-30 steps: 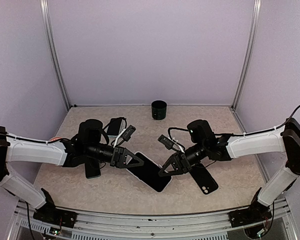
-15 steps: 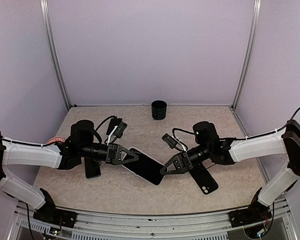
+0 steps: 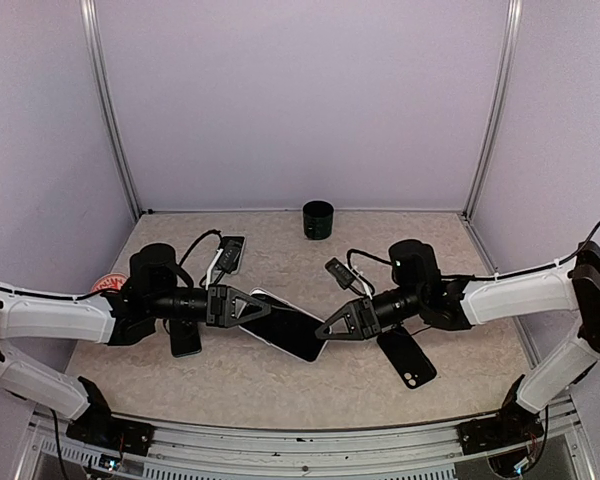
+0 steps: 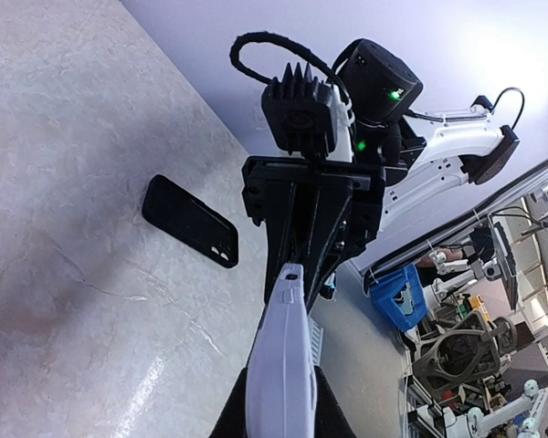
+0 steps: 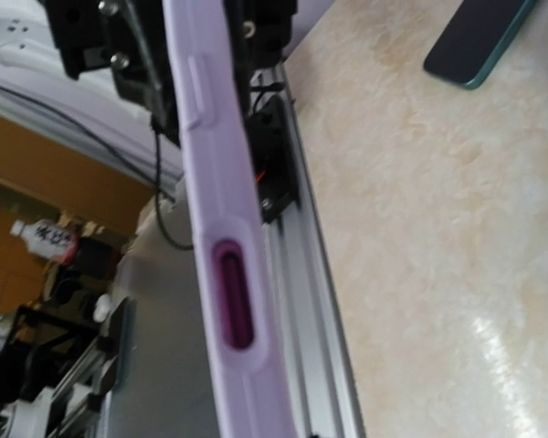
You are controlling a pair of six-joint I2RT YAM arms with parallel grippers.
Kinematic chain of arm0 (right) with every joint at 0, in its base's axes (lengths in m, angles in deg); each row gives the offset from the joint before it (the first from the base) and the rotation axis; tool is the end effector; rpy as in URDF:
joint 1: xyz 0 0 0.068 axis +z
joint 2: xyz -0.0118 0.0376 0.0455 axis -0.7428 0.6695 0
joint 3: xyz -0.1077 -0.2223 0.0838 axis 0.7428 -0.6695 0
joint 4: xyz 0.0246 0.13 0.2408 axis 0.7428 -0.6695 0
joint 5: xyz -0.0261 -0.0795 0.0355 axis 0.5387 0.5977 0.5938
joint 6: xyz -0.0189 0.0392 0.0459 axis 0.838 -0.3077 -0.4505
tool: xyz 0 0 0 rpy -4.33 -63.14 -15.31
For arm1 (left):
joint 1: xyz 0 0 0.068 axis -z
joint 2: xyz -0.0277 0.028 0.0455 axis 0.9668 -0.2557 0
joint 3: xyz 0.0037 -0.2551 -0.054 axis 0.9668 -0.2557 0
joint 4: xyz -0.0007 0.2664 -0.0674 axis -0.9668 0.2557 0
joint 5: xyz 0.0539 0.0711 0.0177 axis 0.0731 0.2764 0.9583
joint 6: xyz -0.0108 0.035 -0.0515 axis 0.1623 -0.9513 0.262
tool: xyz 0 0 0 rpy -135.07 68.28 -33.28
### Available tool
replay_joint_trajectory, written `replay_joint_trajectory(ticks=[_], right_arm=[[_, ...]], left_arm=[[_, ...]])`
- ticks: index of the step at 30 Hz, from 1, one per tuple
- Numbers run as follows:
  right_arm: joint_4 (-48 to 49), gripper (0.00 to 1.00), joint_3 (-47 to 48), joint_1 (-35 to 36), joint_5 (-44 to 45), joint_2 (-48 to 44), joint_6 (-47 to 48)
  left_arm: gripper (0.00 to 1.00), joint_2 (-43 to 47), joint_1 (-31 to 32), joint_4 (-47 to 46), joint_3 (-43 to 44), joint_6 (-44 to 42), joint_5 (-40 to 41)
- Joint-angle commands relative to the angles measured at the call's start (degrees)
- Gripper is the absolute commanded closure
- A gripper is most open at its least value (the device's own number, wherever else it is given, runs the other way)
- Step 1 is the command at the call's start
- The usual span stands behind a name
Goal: Put the phone into the phone case
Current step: Press the bottom right corner of the phone case, then press the bottom left corner of the phone case.
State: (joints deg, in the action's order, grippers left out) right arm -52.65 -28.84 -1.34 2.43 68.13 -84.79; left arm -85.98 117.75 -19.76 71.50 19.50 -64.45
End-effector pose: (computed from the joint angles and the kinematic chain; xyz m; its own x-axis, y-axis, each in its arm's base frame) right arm 0.1977 0.2662 0.1829 -0.7984 -0.3041 -0.5198 -0.5647 0.0782 0.8216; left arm 0.1919 -0.2194 0.2035 -0.7662 0.0163 -0.6424 0.6342 0.1804 -0.7519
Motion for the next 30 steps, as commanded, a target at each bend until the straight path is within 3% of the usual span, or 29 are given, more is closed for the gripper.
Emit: replay_joint_trajectory(ticks=[1, 2, 6, 13, 21, 30], right_arm=[[-5.73, 1.0, 1.72, 0.35, 8.47, -4.2, -0.2], [-5.79, 1.0, 1.64, 0.38, 9.04, -4.71, -0.18], [-1.58, 0.73, 0.12, 0.35, 7.2, -5.5, -3.11], [10.6, 0.55, -4.02, 0.78, 6.2, -5.37, -10.52], [17.63, 0.52, -4.98, 1.25, 8.5, -0.52, -15.14], [24.05, 0.51, -5.09, 1.6, 8.33, 4.68, -19.33]], left_arm=[[1.0, 1.55, -1.06, -2.85, -0.68, -0.23, 7.7], [1.0, 1.66, -1.12, -2.87, -0.76, -0.2, 7.93], [1.0, 2.64, -1.67, -3.17, -1.17, -0.05, 9.03], [1.0, 4.73, -2.29, -10.27, -4.75, 2.49, 11.24], [1.0, 5.08, -2.25, -19.28, -8.02, 6.58, 12.37], [1.0, 8.24, -2.22, -20.91, -9.89, 6.59, 14.27]])
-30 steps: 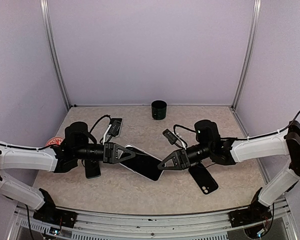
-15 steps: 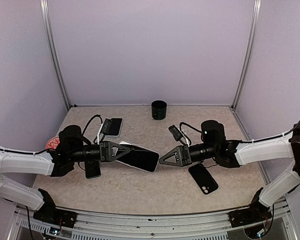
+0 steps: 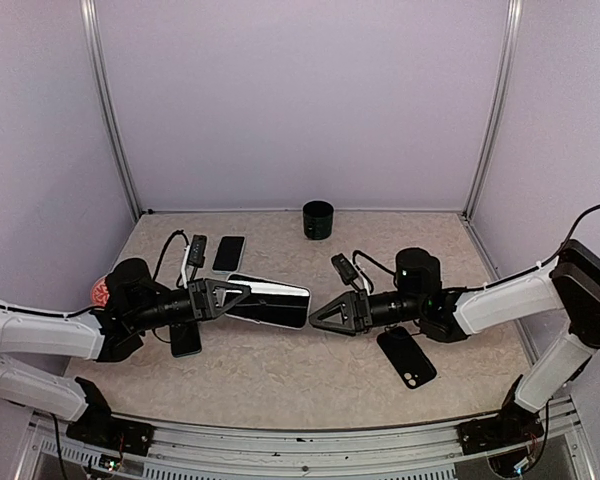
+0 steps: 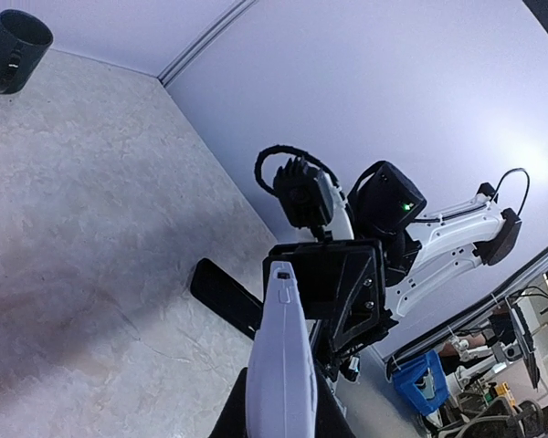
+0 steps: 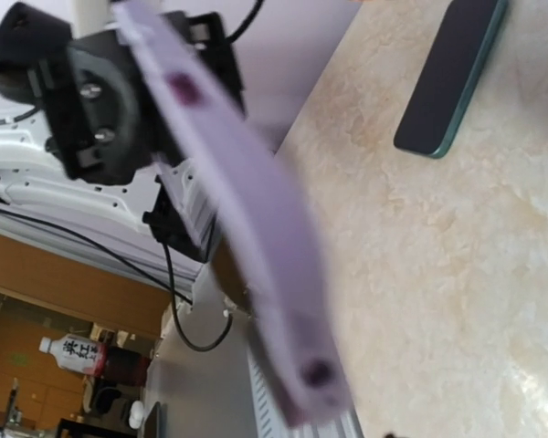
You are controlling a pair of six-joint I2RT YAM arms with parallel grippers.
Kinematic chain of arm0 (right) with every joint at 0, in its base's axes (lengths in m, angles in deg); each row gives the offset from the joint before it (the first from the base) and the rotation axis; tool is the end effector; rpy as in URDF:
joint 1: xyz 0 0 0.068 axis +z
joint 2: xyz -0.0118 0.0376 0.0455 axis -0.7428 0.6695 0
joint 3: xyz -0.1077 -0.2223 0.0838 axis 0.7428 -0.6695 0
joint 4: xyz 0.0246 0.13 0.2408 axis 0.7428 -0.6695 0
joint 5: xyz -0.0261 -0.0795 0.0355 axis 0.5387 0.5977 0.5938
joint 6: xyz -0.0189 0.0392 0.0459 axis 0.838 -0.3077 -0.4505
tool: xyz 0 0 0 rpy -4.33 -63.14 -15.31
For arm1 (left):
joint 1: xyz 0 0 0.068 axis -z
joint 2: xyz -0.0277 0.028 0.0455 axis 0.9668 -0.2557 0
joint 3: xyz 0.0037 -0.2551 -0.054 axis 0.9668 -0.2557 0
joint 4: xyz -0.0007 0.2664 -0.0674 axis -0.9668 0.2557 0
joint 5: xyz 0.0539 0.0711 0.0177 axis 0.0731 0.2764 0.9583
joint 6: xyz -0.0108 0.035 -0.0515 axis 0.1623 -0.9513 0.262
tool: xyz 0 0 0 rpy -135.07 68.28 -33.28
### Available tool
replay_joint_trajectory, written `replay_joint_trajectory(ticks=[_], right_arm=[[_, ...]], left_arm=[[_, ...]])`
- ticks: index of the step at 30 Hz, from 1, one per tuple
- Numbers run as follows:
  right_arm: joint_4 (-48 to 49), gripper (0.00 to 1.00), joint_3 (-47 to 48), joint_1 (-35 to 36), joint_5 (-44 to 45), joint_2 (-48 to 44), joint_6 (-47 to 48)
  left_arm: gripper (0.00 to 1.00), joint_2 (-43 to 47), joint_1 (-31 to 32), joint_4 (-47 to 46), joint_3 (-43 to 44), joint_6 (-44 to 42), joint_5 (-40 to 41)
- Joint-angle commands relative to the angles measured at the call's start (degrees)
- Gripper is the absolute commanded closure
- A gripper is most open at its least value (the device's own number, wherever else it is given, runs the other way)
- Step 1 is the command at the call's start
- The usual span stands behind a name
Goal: Put the phone into the phone case
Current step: Press the bottom left corner of the phone case.
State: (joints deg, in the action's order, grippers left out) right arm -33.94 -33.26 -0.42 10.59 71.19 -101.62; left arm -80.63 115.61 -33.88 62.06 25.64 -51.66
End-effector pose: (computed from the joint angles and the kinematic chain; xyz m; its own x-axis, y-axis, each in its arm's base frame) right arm 0.1996 0.2695 0.1731 -0.8937 -0.1190 -0.4325 -0.4444 0.1038 0.8898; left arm 0.1877 -0.1899 0.1987 -0.7046 -0.2633 -0.6589 0.6077 0.2555 -0.7520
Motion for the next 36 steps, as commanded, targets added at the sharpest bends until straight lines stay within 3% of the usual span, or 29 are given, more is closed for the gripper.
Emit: replay_joint_trajectory(ticks=[1, 10, 15, 18, 22, 25, 30, 33, 34, 36], right_arm=[[5.88, 0.51, -0.6, 0.74, 0.19, 1.97, -2.77], [15.25, 0.51, 1.98, 1.31, -1.77, 7.47, -7.73], [15.72, 0.55, 5.01, 2.12, -2.2, 9.64, -8.21], [15.92, 0.67, 6.12, 2.53, -2.78, 10.27, -8.3], [14.51, 0.91, 6.7, 2.71, -2.9, 10.34, -8.05], [8.93, 1.0, 7.7, 3.14, -1.83, 9.6, -5.43], [-7.48, 1.0, 10.76, 4.51, 5.32, 6.47, 4.21], [-11.05, 1.0, 11.58, 4.88, 7.07, 5.5, 6.65], [-11.05, 0.97, 11.52, 4.84, 6.72, 5.24, 6.65], [-11.07, 0.76, 11.36, 4.83, 6.17, 4.73, 6.64]], left_arm=[[1.0, 3.44, -0.08, -6.93, -0.61, 0.4, 1.65], [1.0, 2.37, 0.59, -9.98, -1.73, 2.33, 0.76], [1.0, 1.83, 1.12, -10.51, -2.09, 2.61, 0.92], [1.0, 1.87, 1.15, -10.28, -2.17, 2.46, 1.02], [1.0, 1.96, 1.15, -9.97, -2.35, 2.23, 1.39], [1.0, 1.83, 1.15, -9.81, -2.37, 2.22, 1.68], [1.0, 1.22, 1.15, -9.39, -2.18, 2.37, 1.82], [1.0, 0.74, 1.18, -9.94, -2.3, 2.7, 1.71], [1.0, 0.66, 1.23, -9.96, -2.27, 2.68, 1.77], [1.0, 0.85, 1.15, -9.77, -2.29, 2.63, 1.72]])
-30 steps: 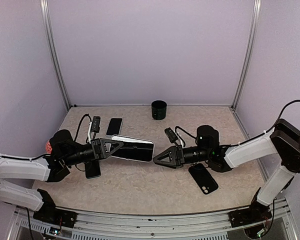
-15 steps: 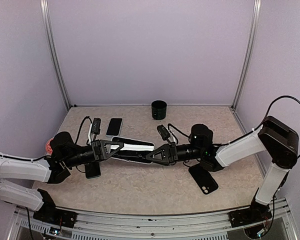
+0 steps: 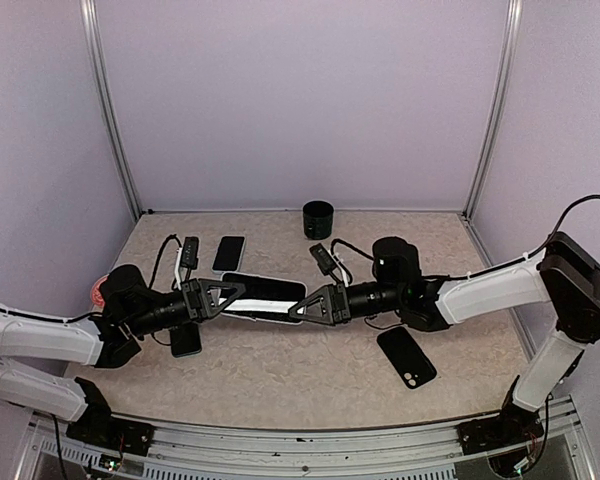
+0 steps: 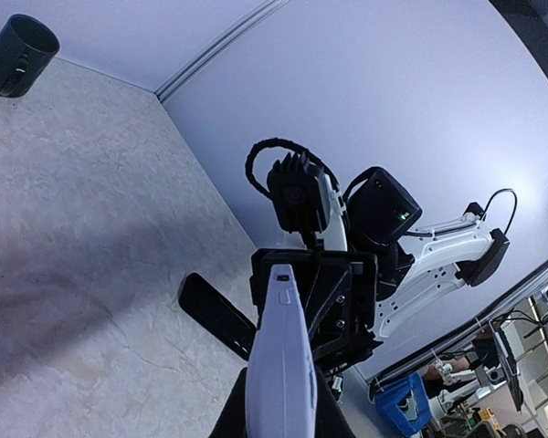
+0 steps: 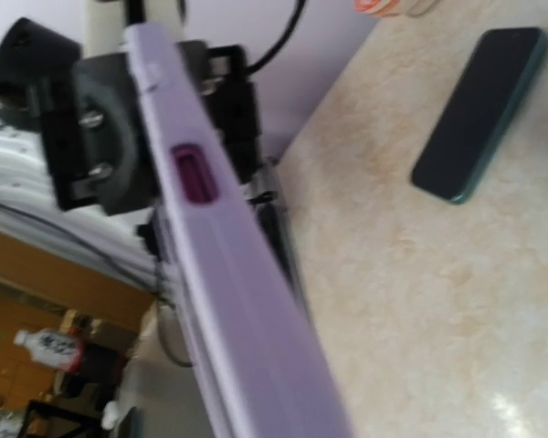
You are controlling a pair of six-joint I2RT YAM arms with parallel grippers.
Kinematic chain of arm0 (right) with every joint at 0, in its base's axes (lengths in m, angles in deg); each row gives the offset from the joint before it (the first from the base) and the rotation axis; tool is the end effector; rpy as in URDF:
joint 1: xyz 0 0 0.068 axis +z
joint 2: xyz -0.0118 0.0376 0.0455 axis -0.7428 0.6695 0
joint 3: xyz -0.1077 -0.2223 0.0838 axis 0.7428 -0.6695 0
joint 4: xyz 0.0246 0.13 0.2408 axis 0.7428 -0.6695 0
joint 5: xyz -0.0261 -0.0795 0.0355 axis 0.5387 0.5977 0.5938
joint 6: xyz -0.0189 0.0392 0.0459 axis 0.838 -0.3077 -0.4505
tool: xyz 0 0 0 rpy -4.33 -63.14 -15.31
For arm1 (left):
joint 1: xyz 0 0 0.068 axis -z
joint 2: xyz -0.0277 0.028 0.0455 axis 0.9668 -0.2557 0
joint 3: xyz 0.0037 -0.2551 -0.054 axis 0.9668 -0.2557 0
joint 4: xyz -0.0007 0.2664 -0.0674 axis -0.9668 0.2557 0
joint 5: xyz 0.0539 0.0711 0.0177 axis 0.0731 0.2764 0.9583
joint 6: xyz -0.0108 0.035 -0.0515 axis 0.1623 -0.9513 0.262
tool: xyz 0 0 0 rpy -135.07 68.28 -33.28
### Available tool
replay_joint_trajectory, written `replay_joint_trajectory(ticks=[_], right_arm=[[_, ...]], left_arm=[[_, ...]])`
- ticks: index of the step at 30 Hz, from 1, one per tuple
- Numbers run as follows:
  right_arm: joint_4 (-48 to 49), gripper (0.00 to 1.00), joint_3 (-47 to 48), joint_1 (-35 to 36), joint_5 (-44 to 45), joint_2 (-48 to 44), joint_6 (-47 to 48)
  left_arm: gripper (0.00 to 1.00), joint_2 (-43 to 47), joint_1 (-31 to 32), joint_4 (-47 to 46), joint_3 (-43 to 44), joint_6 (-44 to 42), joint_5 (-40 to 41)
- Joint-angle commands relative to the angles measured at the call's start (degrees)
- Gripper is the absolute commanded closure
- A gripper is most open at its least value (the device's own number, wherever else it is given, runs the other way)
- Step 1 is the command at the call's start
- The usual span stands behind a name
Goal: Put the phone into the phone case
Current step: Press the bottom left corner of the phone case, then pass from the left arm to the right
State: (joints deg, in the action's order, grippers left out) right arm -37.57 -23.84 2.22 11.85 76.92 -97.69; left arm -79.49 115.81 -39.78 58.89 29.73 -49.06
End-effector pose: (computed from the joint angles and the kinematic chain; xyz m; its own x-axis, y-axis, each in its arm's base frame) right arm 0.2108 0.3059 0.1851 -0.8558 -0.1480 -0.4957 -0.5104 0.0848 0.8558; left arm 0.1814 -0.1832 0.1969 -0.7018 -0.3385 -0.6268 0.5864 0.2252 -0.7781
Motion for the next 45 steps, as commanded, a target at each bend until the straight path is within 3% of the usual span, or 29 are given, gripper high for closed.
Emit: replay_joint_trajectory(ticks=[1, 7, 9, 11, 12, 18, 24, 33, 45], right_arm=[[-7.79, 0.7, 1.87, 2.19, 4.93, -1.4, 2.81], [-26.94, 0.47, 5.24, 2.19, 12.46, -6.12, 14.6], [-33.56, 0.3, 6.03, 2.19, 17.17, -8.77, 19.28], [-37.92, 0.05, 5.6, 2.19, 22.42, -11.77, 22.96], [-39.62, 0.01, 5.26, 2.19, 24.58, -13.29, 24.67], [-37.83, 0.01, -0.67, 2.35, 30.39, -22.41, 36.07], [-33.85, 0.01, -4.13, 2.59, 30.67, -28.12, 44.24], [-28.68, 0.0, -4.9, 9.77, 34.59, -24.8, 54.65], [-32.69, 0.01, 5.08, 19.26, 48.22, -11.37, 61.04]], left_arm=[[1.0, -0.18, 0.91, -3.53, 1.01, -1.54, -0.78], [1.0, 1.27, 0.61, -0.72, 1.49, -2.3, -0.45], [1.0, 1.71, 0.52, -0.02, 1.52, -2.63, -0.58], [1.0, 1.87, 0.45, 0.6, 1.43, -2.73, -0.79], [1.0, 1.87, 0.42, 0.79, 1.45, -2.73, -1.0], [1.0, 1.14, 0.34, 3.04, 2.58, -2.77, -2.95], [1.0, -0.54, 0.5, 6.83, 4.96, -3.65, -5.23], [1.0, -2.58, 0.61, 11.48, 7.03, -4.71, -5.67], [1.0, -5.39, 0.93, 11.06, 8.0, -3.82, -7.08]])
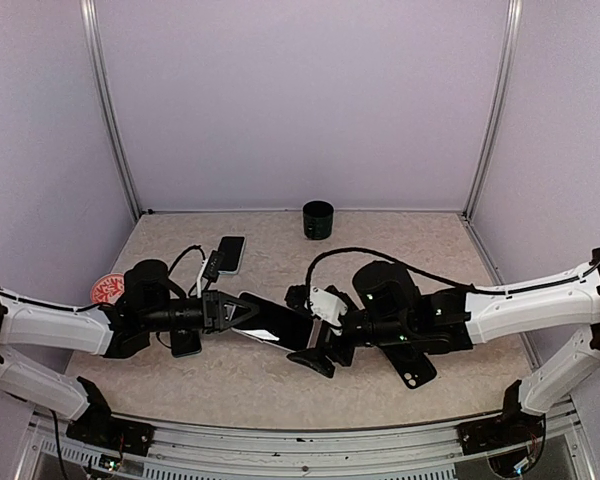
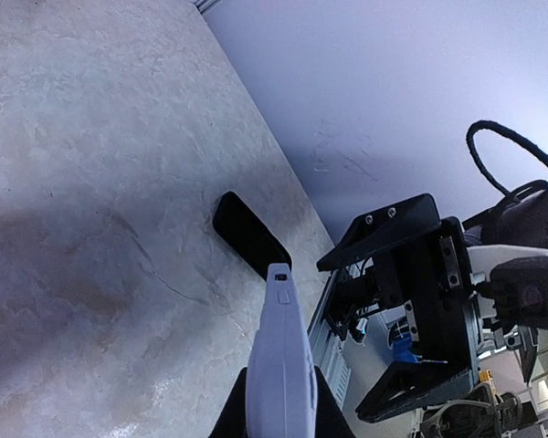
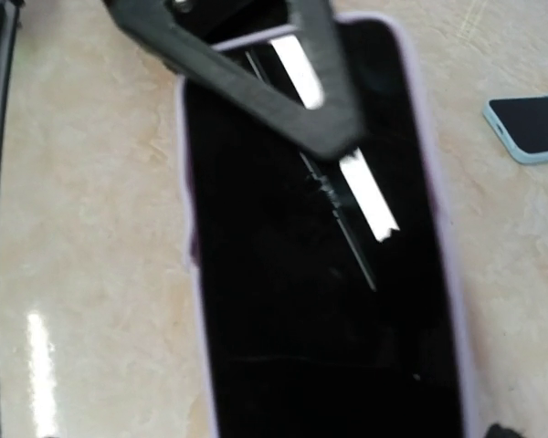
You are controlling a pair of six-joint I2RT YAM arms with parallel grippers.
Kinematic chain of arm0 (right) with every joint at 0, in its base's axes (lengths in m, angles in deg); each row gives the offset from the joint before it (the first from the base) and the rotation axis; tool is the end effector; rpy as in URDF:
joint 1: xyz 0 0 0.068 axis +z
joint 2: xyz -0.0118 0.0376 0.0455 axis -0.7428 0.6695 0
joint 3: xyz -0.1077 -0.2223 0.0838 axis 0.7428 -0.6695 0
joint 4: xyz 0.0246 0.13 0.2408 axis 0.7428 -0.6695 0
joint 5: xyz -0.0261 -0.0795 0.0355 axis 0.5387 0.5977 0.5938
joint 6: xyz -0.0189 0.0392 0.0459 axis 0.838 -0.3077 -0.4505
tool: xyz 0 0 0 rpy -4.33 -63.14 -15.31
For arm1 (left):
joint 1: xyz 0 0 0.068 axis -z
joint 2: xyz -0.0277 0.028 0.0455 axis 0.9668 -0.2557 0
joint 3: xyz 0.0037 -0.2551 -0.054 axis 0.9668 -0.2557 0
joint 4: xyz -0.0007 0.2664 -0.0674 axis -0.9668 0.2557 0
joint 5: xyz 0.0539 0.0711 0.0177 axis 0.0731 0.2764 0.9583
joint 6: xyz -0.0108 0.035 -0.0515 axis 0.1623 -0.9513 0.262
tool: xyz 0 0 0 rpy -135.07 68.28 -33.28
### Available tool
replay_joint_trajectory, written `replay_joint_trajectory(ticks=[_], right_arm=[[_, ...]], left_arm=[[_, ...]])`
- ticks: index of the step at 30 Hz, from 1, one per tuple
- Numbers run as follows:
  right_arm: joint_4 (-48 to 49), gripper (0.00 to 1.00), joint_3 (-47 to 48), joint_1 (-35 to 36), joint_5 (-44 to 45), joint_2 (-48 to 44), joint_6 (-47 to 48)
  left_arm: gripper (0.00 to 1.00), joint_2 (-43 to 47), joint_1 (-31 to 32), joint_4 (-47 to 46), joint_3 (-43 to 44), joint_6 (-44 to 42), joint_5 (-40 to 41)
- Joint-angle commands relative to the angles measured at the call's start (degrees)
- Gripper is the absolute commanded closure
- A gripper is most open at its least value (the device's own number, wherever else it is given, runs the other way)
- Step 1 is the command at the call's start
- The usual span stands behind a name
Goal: Put the phone into the phone case
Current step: Pass from the left arm to the right
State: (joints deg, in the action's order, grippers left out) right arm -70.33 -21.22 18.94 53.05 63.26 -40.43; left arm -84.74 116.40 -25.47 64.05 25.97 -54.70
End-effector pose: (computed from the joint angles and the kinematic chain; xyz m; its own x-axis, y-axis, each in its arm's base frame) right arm 0.1335 0.3197 0.2155 -0.0927 -0.4699 -0.8778 -0.9500 0.3057 -0.0633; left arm 0.1894 -0.1993 0.1756 -0.8095 -0.1432 -0.5693 0.5105 0.3072 -0.8032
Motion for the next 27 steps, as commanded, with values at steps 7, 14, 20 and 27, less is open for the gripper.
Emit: replay_joint_trajectory(ticks=[7, 14, 20, 27], right_arm=[[0.09, 0.01, 4.69, 3.74, 9.12, 5.55, 5.25], [-0.04, 0.01, 5.77, 4.28, 14.64, 7.19, 6.3], [-0.28, 0.01, 6.16, 4.28, 12.86, 8.06, 5.61], [-1.67, 0.0, 7.57, 4.36, 12.16, 10.1, 5.18]], left_arm=[[1.0, -0.83, 0.87, -3.08, 2.8, -0.16, -2.03], [1.0, -1.73, 1.15, -3.17, 3.26, -0.53, -2.59], [1.0, -2.02, 1.17, -3.49, 3.24, -0.59, -2.55], [1.0, -2.11, 1.15, -3.45, 3.28, -0.68, -2.49]])
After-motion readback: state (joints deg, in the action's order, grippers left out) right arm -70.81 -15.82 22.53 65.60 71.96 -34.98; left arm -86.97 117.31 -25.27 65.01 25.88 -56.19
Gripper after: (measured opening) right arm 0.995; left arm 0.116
